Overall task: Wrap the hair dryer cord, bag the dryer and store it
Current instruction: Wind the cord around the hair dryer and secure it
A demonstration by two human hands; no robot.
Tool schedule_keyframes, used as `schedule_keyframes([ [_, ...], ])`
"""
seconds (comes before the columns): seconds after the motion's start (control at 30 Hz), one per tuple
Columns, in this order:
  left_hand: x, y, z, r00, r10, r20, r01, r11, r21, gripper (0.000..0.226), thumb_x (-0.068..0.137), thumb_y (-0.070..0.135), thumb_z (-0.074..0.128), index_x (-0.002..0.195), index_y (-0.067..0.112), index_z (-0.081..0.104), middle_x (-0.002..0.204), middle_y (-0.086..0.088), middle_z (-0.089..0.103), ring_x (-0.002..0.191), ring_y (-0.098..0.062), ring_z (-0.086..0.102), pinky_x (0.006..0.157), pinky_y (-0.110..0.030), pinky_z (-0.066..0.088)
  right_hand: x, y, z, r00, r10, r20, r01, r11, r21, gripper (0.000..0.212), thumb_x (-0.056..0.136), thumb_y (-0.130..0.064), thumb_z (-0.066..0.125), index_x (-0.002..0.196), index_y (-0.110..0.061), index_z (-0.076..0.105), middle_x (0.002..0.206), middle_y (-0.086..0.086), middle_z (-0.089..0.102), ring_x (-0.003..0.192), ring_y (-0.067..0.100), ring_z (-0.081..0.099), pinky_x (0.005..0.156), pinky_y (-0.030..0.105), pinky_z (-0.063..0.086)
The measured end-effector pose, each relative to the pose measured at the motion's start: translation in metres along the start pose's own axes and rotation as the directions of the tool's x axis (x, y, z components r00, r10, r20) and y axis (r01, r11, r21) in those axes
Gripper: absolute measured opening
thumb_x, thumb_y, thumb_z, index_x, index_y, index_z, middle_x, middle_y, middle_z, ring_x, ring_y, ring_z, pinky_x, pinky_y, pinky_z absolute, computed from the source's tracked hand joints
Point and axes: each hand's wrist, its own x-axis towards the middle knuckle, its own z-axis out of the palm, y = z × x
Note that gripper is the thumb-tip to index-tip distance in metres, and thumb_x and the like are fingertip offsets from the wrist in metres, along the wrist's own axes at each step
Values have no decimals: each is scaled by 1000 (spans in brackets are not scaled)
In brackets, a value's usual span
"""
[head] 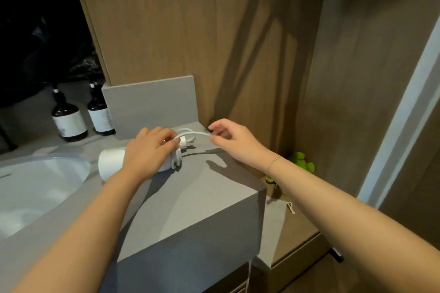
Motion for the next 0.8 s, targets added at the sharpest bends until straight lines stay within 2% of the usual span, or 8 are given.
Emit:
schedule_keyframes([
  [0.07, 2, 0, -1, 1000, 15, -1, -15, 1000, -15, 34, 85, 52, 36, 96, 31, 62, 105, 9, 63, 94, -18, 43, 73, -35, 36, 13, -9, 25, 996, -47, 75, 56, 990, -128, 27, 95, -37, 55, 117, -22, 58, 112, -2, 63, 99, 13, 59, 86, 30, 53],
  [0.13, 1, -1, -1, 1000, 21, -7, -21, 999, -41, 26, 92, 48, 44, 99, 31, 62, 105, 10, 65, 97, -17, 46, 72, -35, 37, 20, -11, 41, 993, -111, 32, 115, 965, -234, 20, 98, -35, 49, 101, -19, 61, 95, 0, 65, 86, 17, 62, 78, 44, 55],
  [0.2, -1, -4, -2, 999, 43, -24, -45, 996, -70, 25, 93, 49, 47, 103, 31, 61, 102, 10, 65, 97, -15, 48, 70, -34, 37, 23, -8, 44, 986, -166, -7, 158, 949, -271, 22, 100, -31, 46, 95, -16, 62, 89, 2, 65, 81, 19, 61, 75, 48, 54],
  [0.33, -8, -22, -13, 989, 147, 24, -143, 983, -111, 42, 89, 60, 47, 113, 28, 58, 108, 8, 55, 93, -16, 54, 77, -32, 38, 30, -6, 35, 972, -234, 30, 228, 896, -380, 28, 101, -31, 45, 112, -14, 63, 107, 4, 66, 93, 19, 63, 83, 43, 55],
  [0.47, -26, -61, -15, 964, 259, 57, -264, 913, 311, 84, 66, 78, 48, 141, 43, 34, 130, 11, 52, 118, -19, 49, 102, -49, 32, 52, -17, 21, 952, -295, 79, 299, 845, -443, 33, 102, -26, 40, 131, -17, 55, 114, 2, 60, 100, 20, 59, 88, 40, 52],
  [0.57, -23, -73, -14, 971, 233, 50, -237, 922, 306, 87, 64, 78, 48, 143, 45, 29, 131, 10, 54, 117, -22, 52, 94, -43, 40, 71, -34, 18, 947, -267, 176, 317, 856, -408, 40, 104, -18, 34, 143, -17, 43, 103, -2, 49, 94, 11, 50, 87, 28, 45],
  [0.7, -15, -76, -18, 936, 350, -38, -333, 916, 225, 73, 66, 66, 65, 131, 37, 51, 120, 14, 65, 100, -19, 62, 74, -28, 44, 94, -54, 25, 932, -280, 231, 348, 873, -342, 30, 102, -18, 43, 126, -15, 61, 97, -7, 55, 89, 7, 52, 85, 25, 46],
  [0.8, -22, -82, -29, 939, 334, -86, -329, 942, 71, 71, 65, 58, 71, 132, 44, 50, 116, 23, 63, 98, -10, 58, 72, -21, 40, 108, -58, 25, 952, -260, 163, 291, 932, -218, 23, 95, -28, 57, 100, -11, 72, 82, -4, 63, 76, 9, 57, 75, 28, 49],
])
